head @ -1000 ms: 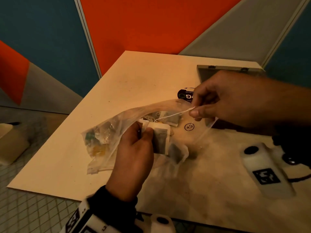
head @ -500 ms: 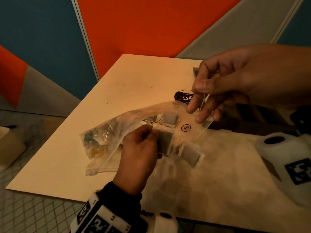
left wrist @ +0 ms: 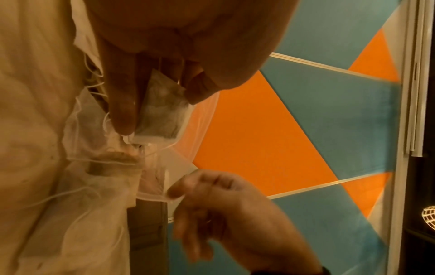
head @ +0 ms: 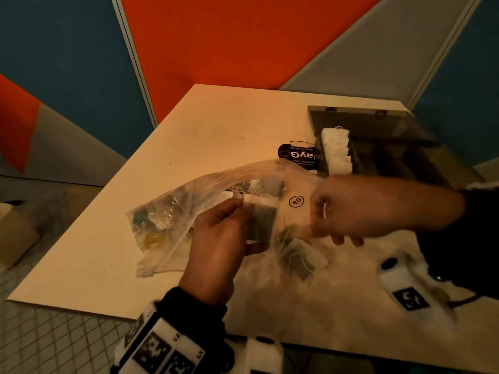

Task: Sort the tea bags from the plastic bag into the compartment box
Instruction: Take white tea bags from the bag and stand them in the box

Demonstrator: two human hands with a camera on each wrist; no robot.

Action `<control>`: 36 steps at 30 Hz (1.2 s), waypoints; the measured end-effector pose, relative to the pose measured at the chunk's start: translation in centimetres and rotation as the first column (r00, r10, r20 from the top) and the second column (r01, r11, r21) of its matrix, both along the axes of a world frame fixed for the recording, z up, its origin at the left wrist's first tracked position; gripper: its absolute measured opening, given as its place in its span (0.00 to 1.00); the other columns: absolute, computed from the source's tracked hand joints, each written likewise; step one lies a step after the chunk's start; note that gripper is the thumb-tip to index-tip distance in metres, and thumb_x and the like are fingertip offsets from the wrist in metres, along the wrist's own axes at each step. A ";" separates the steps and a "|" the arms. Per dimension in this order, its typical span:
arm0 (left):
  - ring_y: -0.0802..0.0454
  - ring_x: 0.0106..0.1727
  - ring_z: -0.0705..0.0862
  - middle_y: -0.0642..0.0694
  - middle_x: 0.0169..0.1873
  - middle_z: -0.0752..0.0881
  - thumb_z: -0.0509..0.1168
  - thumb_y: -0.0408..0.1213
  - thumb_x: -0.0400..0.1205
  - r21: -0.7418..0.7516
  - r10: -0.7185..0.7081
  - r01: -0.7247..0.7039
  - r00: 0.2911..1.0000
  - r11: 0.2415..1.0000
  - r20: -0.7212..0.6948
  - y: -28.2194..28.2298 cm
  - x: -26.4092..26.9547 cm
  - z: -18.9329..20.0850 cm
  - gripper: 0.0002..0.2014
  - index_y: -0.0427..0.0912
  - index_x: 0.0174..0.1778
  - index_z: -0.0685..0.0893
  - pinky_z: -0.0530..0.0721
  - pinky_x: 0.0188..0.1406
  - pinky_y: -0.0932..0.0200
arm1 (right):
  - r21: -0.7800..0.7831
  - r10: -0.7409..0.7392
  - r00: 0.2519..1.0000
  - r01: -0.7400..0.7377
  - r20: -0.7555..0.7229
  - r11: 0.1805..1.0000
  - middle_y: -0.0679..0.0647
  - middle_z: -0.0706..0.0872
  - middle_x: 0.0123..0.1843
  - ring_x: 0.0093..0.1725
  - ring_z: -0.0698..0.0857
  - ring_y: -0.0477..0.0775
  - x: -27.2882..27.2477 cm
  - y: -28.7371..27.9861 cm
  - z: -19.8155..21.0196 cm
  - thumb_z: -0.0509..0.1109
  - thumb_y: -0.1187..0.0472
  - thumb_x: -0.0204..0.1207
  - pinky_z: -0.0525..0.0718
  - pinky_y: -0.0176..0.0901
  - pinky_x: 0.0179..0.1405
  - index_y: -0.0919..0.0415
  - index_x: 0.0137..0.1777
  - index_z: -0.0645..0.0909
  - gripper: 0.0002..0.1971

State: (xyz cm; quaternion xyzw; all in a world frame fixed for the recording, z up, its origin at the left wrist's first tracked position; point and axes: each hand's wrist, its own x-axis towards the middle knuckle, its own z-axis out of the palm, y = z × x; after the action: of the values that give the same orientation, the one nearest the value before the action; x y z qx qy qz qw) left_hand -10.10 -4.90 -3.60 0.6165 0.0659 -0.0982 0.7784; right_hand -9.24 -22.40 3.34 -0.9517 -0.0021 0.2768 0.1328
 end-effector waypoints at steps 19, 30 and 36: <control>0.55 0.42 0.90 0.55 0.37 0.93 0.65 0.32 0.83 0.052 -0.037 0.027 0.978 0.998 0.204 -1.6 -0.7 0.0 0.16 0.53 0.35 0.94 0.88 0.48 0.53 | 0.636 -0.404 0.858 0.508 -0.317 0.581 0.57 0.87 0.32 0.21 0.75 0.50 -1.5 0.0 -0.9 0.67 0.53 0.82 0.65 0.36 0.18 0.59 0.47 0.81 0.10; 0.51 0.44 0.92 0.47 0.40 0.93 0.64 0.31 0.83 -0.034 -0.134 0.148 0.954 0.988 0.267 -2.0 -1.3 -0.1 0.11 0.44 0.47 0.93 0.89 0.40 0.60 | 0.713 -0.441 0.748 0.641 -0.496 0.284 0.54 0.87 0.33 0.23 0.77 0.47 -1.2 -0.1 -1.5 0.67 0.52 0.81 0.67 0.36 0.19 0.59 0.46 0.87 0.12; 0.52 0.43 0.92 0.46 0.41 0.94 0.65 0.27 0.81 -0.014 -0.144 0.156 0.940 0.988 0.309 -2.0 -1.2 -0.6 0.12 0.45 0.48 0.92 0.89 0.39 0.60 | 0.713 -0.410 0.753 0.641 -0.514 0.283 0.52 0.84 0.31 0.22 0.75 0.46 -1.5 -0.2 -1.8 0.68 0.53 0.79 0.66 0.37 0.21 0.60 0.50 0.86 0.11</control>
State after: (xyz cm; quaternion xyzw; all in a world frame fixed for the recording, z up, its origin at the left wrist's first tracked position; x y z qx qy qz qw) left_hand -11.33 -6.91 -4.24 0.6125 -0.1048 -0.0613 0.7811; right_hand -10.69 -22.61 1.56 -0.6568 0.1916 0.2846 0.6715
